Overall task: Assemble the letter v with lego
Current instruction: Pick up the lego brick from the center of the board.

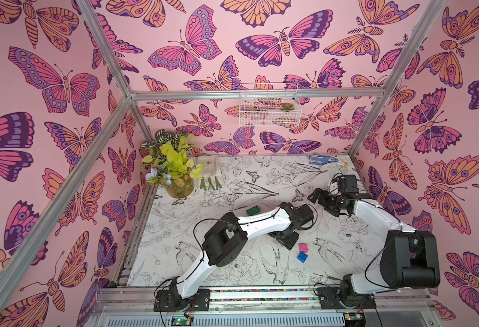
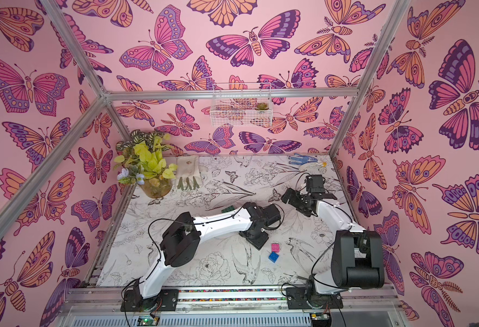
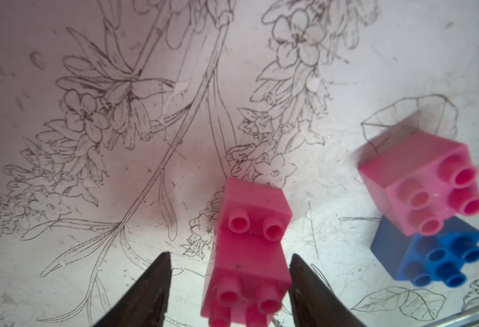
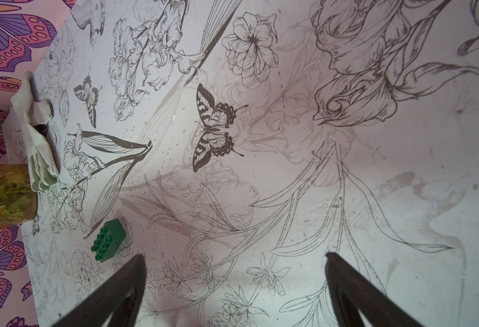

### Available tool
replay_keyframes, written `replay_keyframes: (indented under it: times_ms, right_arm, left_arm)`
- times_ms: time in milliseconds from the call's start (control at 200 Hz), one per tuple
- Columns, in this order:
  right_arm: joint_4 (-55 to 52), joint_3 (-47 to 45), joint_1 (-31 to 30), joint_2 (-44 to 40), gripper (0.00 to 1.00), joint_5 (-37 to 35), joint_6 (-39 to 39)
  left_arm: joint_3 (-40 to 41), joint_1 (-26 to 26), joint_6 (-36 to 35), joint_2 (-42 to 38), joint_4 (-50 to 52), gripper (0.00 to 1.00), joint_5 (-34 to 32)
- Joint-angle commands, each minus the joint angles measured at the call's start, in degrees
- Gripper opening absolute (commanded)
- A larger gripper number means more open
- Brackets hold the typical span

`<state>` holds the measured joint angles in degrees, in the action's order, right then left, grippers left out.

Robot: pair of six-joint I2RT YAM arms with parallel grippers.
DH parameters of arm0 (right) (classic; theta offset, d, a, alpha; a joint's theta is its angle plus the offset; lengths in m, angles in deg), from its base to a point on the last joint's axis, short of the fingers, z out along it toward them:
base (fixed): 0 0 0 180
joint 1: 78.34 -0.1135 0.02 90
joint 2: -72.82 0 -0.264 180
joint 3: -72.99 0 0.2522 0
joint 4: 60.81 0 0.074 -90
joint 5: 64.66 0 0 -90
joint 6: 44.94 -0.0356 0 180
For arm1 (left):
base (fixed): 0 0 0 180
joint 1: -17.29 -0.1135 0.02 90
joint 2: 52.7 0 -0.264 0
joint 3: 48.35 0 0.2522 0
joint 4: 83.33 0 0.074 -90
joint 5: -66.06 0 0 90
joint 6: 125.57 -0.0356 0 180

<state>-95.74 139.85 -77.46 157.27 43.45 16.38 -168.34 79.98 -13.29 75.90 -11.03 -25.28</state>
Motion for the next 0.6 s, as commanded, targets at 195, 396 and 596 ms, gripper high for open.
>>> replay_keyframes:
  times_ms: [195,396,596]
  right_arm:
    - [0.2,0.0,0.2,0.3,0.99,0.6,0.4]
    - [0.2,-0.1,0.2,0.1,0.99,0.7,0.4]
    - [0.3,-0.4,0.3,0.1,0.99,0.7,0.4]
  left_arm:
    - [-0.5,0.1,-1.6,1.8,0.1,0.64,-0.5]
    - [-0.9,0.1,-1.5,3.2,-0.4,0.63,0.1]
    - [-0.8,0.0,-1.7,3.3,-2.0,0.55,0.2]
